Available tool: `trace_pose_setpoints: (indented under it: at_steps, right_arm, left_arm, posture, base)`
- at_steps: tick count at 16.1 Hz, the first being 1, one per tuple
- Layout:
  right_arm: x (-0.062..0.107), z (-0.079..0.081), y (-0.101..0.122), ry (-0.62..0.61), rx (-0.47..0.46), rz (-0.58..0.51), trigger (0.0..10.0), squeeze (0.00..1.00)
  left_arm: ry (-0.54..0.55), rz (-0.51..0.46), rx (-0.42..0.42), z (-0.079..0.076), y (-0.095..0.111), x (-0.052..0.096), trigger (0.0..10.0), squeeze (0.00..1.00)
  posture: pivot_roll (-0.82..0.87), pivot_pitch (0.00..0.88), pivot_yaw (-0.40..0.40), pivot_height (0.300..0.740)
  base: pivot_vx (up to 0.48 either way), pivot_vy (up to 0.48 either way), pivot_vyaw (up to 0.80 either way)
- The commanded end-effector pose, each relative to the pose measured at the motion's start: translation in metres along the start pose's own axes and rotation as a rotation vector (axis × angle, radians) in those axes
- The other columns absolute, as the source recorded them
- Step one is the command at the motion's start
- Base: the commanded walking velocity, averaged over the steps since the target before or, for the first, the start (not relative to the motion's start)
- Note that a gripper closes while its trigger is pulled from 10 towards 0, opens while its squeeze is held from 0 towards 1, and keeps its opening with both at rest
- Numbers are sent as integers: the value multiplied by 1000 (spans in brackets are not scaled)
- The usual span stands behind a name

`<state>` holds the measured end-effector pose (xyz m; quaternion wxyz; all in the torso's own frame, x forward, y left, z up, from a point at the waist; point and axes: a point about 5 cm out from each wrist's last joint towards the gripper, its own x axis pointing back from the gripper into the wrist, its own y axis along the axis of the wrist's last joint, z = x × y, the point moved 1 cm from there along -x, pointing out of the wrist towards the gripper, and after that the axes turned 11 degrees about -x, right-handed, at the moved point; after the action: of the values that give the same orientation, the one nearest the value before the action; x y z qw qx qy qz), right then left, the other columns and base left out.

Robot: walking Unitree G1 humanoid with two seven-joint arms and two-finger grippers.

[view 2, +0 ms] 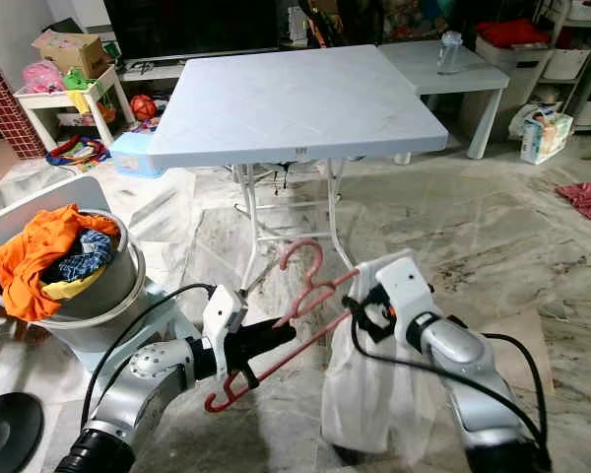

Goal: Hang hanger

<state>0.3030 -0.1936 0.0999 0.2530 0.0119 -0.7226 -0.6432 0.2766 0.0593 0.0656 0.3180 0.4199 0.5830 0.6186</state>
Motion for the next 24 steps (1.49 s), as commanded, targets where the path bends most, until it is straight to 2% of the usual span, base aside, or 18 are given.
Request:
trace_pose_setpoints:
  at_steps: [1, 2, 6, 10, 17, 21, 24]
  right_arm:
    - [-2, -5, 3, -38, 1, -21, 4118, 0]
    - [-4, -7, 4, -62, -10, -31, 0, 0]
    - [-6, -11, 5, -87, -12, -48, 0, 0]
    - [-2, -21, 6, -70, -18, -57, 0, 0]
    - [-4, -18, -1, -58, -31, -39, 0, 0]
    - [-4, -25, -9, -98, -59, 5, 0, 0]
    - [-3, -30, -9, -126, -103, -6, 0, 0]
  left_arm:
    - [-25, -62, -32, -1, 14, -1, 0, 0]
    - [-28, -62, -32, -2, 14, -1, 0, 0]
    - [-24, -57, -35, -3, 13, 0, 0, 0]
    - [-22, -53, -39, -3, 12, 1, 0, 0]
    - [-24, -55, -43, -4, 12, 1, 0, 0]
    - [-20, -52, -44, -3, 12, 1, 0, 0]
    - [-20, -50, -44, -3, 11, 2, 0, 0]
  posture:
    - [-31, 7, 39, 740]
    - [-30, 8, 38, 740]
    - [-28, 8, 34, 740]
    - [-34, 11, 30, 740]
    - [-30, 10, 27, 740]
    - [-28, 11, 24, 740]
    - [-27, 10, 26, 740]
  base:
    - [0, 0, 0]
    - [0, 0, 0]
    - [0, 0, 0]
    - [0, 0, 0]
    - [0, 0, 0]
    - [0, 0, 0]
    - [0, 0, 0]
